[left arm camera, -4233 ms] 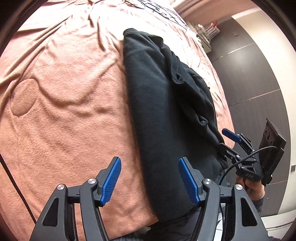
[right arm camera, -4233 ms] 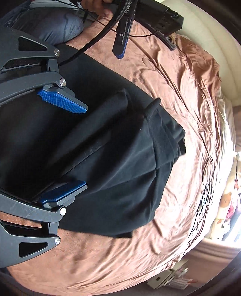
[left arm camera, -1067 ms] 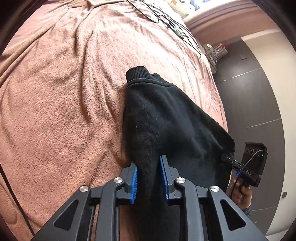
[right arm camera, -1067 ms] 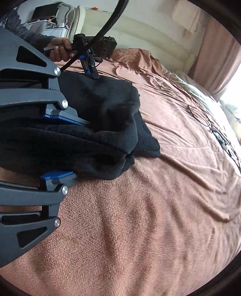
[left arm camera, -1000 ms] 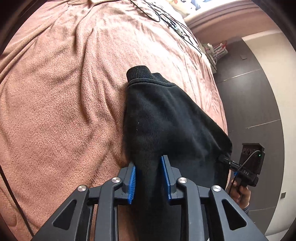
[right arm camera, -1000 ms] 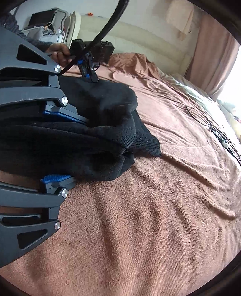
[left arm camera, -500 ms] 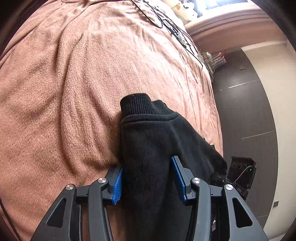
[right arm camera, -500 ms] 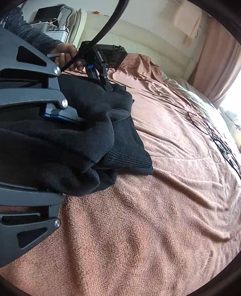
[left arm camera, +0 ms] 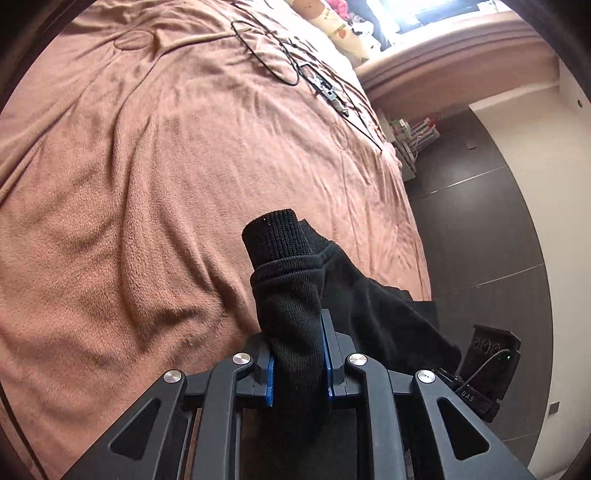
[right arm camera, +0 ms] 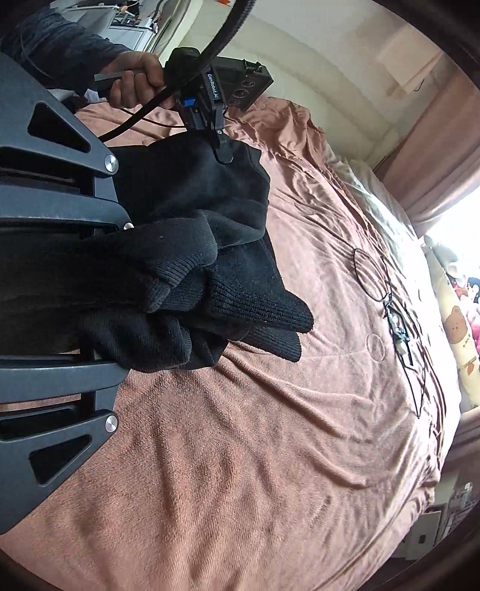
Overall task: Fold small clothes
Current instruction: 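Lift the sweatshirt bundle off the blanket with both grippers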
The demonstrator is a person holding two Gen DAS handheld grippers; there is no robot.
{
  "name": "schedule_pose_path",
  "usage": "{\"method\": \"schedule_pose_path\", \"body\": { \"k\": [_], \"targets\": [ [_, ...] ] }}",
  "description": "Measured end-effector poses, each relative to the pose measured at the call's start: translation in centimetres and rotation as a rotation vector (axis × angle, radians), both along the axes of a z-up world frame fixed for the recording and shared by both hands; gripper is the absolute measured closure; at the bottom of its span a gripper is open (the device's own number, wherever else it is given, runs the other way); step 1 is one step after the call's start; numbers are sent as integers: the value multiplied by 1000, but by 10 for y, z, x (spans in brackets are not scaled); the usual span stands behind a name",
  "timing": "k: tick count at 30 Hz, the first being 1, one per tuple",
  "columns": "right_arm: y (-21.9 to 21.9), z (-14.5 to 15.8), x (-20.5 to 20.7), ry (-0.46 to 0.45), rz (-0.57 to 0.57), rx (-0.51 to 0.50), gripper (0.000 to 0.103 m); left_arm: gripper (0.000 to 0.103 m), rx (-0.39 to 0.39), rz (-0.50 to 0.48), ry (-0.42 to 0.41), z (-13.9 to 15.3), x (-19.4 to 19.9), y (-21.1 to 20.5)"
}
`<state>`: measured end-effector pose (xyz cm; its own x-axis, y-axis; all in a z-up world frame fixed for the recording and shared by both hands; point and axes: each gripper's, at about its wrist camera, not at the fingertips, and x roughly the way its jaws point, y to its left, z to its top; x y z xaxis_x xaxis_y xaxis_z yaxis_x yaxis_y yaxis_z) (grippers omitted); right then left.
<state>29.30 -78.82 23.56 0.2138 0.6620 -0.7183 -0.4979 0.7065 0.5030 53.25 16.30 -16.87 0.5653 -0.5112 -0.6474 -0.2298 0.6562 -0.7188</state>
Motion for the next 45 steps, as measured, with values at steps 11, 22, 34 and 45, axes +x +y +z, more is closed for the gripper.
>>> {"method": "schedule_pose_path", "body": {
  "k": [11, 22, 34, 45],
  "targets": [
    [-54, 74, -88, -136, -14, 29, 85, 84, -1, -19, -145, 82, -53, -15],
    [-94, 133, -168, -241, -23, 37, 86, 84, 7, -27, -253, 144, -113, -34],
    [-120, 189, -234, -352, -18, 41, 87, 85, 27, -26, -339, 193, -168, -48],
    [-157, 224, -272, -435, -56, 50, 87, 85, 42, -57, -449, 255, -209, -75]
  ]
}}
